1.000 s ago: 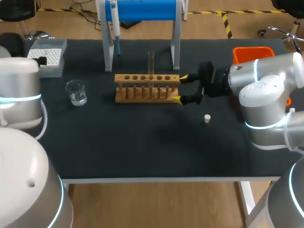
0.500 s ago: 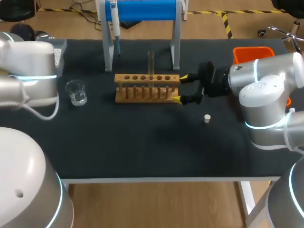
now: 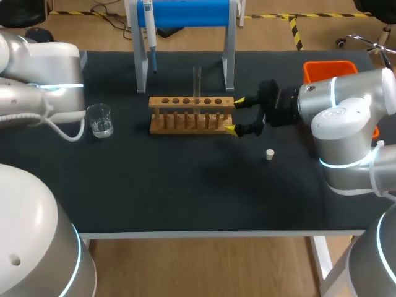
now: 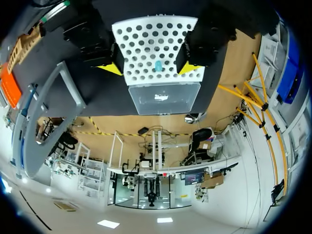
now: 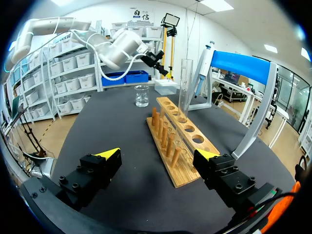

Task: Invert the test tube, pick up the pipette, mount the tip to pipette, aspirate from beaker and dispense into the tube, eject the tip, return the pipette, and cap with the stopper.

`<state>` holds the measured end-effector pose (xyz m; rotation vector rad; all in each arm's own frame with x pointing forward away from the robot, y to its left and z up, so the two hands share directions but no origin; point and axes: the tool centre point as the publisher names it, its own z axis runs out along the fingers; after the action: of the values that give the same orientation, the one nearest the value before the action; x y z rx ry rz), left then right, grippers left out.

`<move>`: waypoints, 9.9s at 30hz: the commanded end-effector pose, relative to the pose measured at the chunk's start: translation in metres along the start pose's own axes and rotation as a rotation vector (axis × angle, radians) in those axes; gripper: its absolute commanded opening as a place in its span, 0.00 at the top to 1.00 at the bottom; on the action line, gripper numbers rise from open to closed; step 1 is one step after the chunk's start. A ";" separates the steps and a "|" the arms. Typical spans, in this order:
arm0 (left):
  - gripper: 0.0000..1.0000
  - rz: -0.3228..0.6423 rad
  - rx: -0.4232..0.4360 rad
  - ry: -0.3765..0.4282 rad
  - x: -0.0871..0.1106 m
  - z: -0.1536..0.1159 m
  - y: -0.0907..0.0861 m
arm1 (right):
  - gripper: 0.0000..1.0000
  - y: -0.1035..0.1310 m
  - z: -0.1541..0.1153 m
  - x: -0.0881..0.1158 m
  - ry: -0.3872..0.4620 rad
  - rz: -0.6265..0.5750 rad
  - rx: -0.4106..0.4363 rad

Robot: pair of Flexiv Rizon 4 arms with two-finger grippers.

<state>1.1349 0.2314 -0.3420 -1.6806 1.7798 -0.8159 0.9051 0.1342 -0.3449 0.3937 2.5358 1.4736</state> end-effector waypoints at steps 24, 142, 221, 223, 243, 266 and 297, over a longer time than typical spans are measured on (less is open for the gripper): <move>0.47 -0.087 0.017 -0.041 -0.014 0.020 0.006 | 0.00 -0.001 -0.001 -0.001 0.002 -0.001 -0.001; 1.00 -0.022 0.016 -0.082 -0.012 0.017 -0.008 | 0.00 -0.001 -0.001 -0.001 0.002 -0.001 -0.001; 1.00 0.835 0.105 0.546 0.205 -0.223 -0.088 | 0.00 -0.001 -0.001 -0.001 0.002 -0.001 -0.001; 1.00 0.871 0.109 0.596 0.225 -0.230 -0.084 | 0.00 -0.001 -0.001 -0.001 0.002 -0.001 -0.001; 1.00 0.915 0.039 0.917 0.311 -0.248 -0.042 | 0.00 -0.001 -0.001 -0.001 0.002 -0.001 -0.001; 1.00 0.927 0.012 0.985 0.349 -0.258 -0.021 | 0.00 -0.001 -0.001 -0.001 0.002 -0.001 -0.001; 1.00 0.911 0.007 1.017 0.377 -0.280 0.021 | 0.00 -0.001 -0.001 -0.001 0.002 -0.001 -0.001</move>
<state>0.8876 -0.1306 -0.1681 -0.2040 2.7839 -1.2738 0.9052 0.1341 -0.3450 0.3939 2.5358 1.4735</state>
